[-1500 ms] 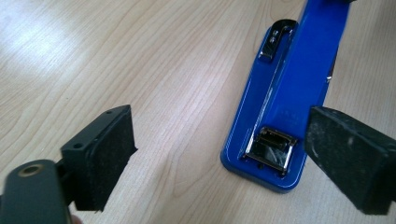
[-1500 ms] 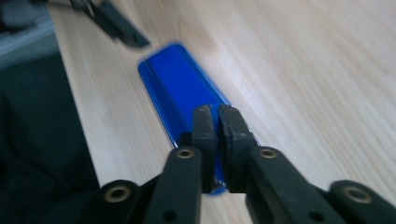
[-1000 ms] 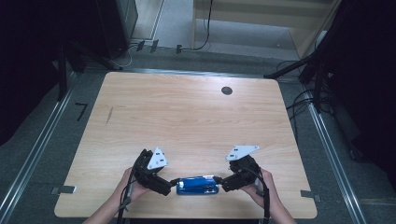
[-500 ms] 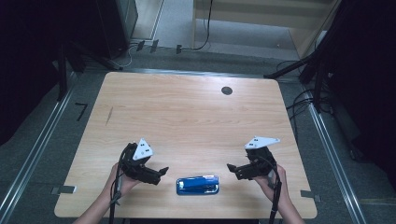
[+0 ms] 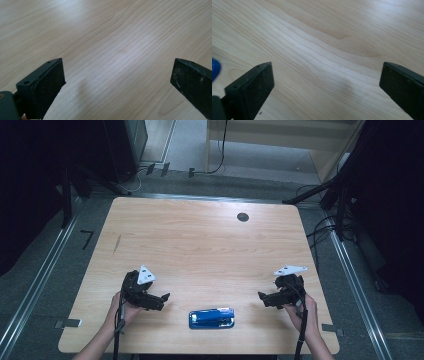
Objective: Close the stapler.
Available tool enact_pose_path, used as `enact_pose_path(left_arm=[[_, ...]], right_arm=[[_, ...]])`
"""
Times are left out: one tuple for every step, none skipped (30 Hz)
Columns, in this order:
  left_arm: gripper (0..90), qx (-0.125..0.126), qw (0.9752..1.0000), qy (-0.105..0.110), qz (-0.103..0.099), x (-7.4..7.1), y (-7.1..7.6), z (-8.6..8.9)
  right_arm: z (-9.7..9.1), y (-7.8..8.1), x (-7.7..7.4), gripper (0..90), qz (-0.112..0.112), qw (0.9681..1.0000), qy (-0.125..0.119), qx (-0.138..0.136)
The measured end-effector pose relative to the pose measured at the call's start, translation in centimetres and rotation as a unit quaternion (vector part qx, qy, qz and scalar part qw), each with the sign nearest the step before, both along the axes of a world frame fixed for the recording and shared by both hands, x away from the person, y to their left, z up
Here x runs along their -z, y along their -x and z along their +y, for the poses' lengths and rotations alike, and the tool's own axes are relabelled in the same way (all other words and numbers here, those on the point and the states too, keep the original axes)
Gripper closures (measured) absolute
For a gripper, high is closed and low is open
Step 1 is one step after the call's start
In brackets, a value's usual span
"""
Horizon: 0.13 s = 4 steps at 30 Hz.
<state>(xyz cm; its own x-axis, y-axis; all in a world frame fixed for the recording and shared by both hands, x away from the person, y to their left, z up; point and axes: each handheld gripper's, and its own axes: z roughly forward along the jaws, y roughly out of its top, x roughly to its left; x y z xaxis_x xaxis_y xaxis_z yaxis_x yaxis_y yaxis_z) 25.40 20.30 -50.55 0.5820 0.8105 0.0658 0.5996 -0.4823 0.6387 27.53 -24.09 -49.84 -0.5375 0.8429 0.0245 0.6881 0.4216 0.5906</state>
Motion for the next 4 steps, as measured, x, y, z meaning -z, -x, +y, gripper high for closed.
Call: enact_pose_path(left_arm=[[0.2,-0.005,1.0000,0.001,0.006,0.18,-0.15,0.23],[0.2,-0.013,0.9999,0.004,0.007,0.37,-0.27,0.40],[0.2,-0.015,0.9998,0.002,0.008,0.55,-0.43,0.60],[0.2,-0.020,0.9998,0.001,0.009,0.74,-0.56,0.74]], right_arm=[[-0.29,-0.21,0.64,0.0,0.003,1.0000,0.004,0.007],[-0.41,-0.32,0.97,0.0,0.006,0.9999,0.007,0.010],[-0.41,-0.32,0.97,0.0,0.006,0.9999,0.007,0.010],[-0.49,-0.41,1.30,0.0,0.010,0.9998,0.010,0.012]])
